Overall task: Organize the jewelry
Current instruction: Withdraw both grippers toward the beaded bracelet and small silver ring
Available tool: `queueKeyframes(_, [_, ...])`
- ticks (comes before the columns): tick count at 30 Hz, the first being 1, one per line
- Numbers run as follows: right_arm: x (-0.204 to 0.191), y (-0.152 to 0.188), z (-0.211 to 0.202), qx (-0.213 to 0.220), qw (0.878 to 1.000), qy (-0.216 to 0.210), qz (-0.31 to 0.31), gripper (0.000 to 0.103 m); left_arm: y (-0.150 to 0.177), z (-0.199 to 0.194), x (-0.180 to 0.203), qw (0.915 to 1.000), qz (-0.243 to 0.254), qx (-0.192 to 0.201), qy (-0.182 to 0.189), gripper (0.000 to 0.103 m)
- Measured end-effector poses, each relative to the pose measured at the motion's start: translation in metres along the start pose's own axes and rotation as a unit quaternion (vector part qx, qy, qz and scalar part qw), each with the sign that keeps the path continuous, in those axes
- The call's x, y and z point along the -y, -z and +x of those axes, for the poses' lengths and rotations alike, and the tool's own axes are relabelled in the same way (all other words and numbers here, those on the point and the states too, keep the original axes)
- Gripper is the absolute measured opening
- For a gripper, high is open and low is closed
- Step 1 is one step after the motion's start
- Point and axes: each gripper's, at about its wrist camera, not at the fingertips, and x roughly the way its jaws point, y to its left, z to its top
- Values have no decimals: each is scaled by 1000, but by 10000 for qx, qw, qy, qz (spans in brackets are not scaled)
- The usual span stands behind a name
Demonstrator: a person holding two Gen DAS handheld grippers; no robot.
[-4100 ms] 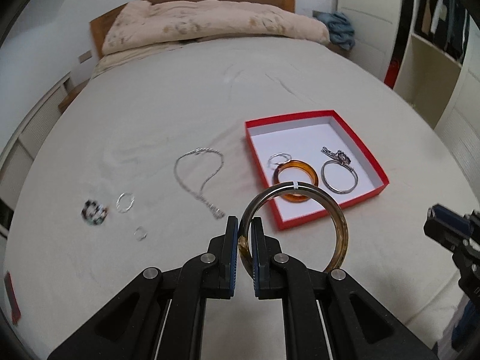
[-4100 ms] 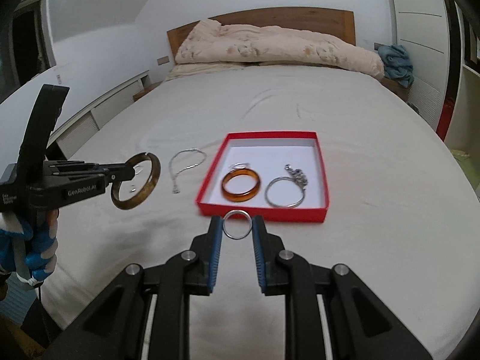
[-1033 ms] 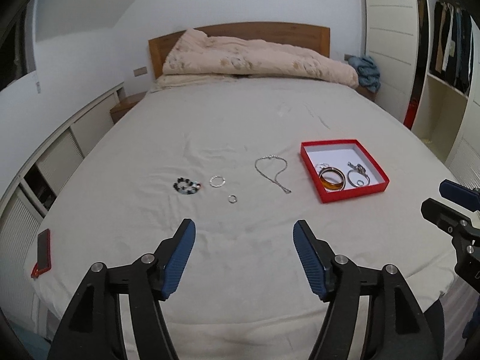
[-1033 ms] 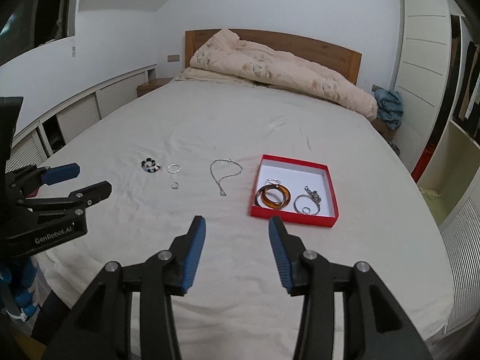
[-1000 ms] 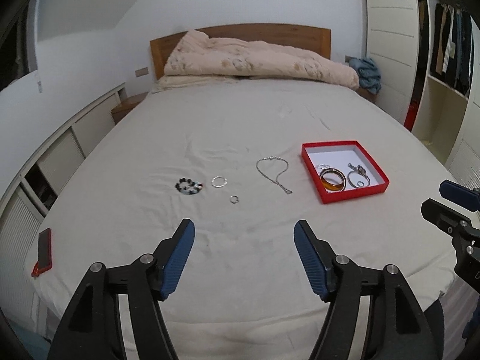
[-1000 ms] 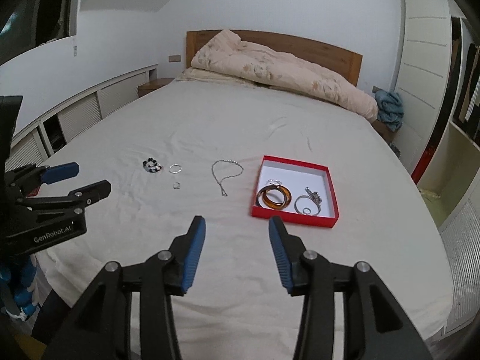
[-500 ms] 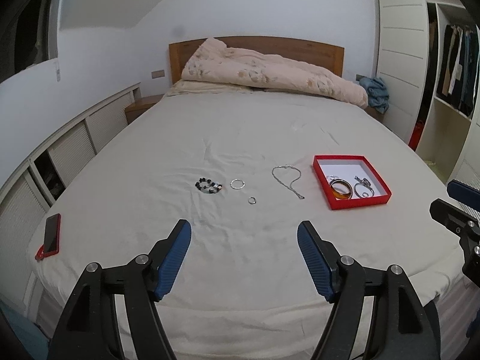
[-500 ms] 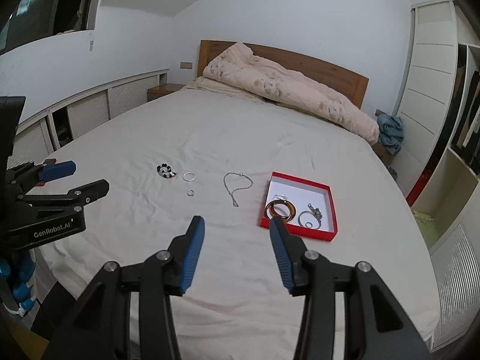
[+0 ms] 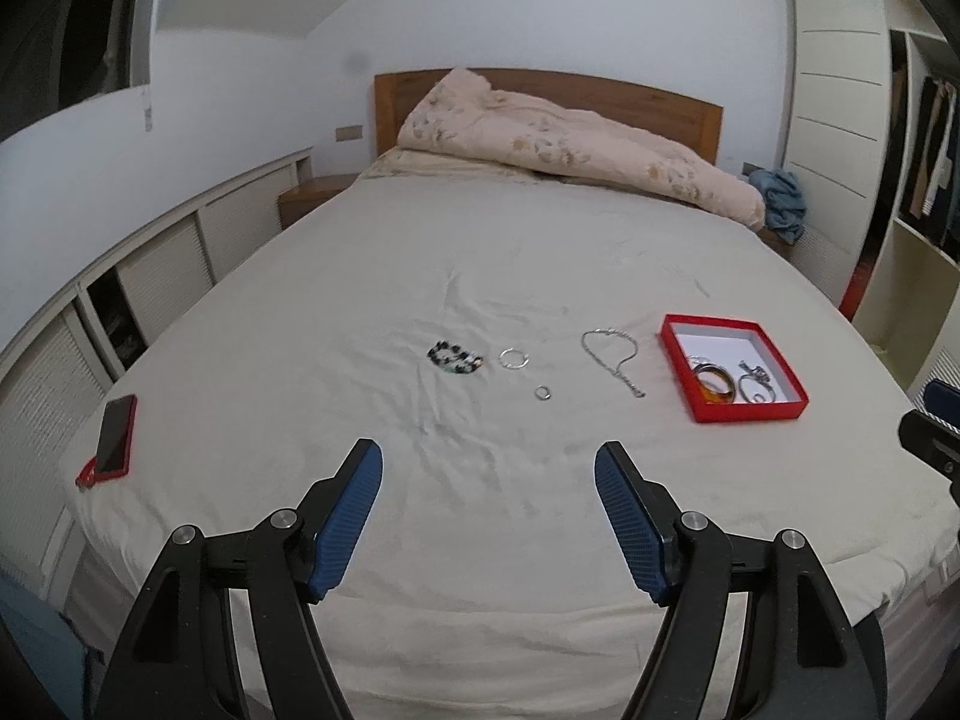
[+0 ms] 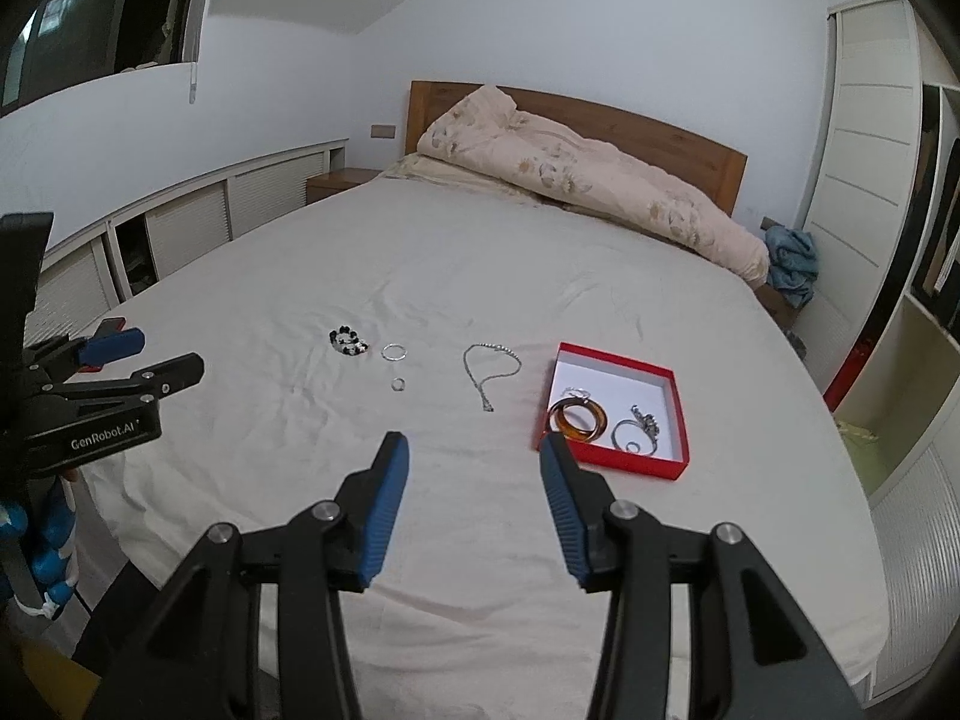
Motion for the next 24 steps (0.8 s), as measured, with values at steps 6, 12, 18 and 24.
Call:
queueKeyframes(6, [8,7,26,-164,9994,-256,192,44,7,28,-12,9995,-120,-274,-79,73])
queueKeyframes(12, [11,11,62,-345,9974,-519,354,44,12,64,-13,9982,-109,-583,-54,73])
queueKeyframes(18, [15,12,108,-575,9940,-801,474,44,16,107,-9,9958,-13,-914,36,71])
queueKeyframes(24, [21,15,166,-949,9890,-998,549,44,13,156,-4,9926,22,-1212,46,70])
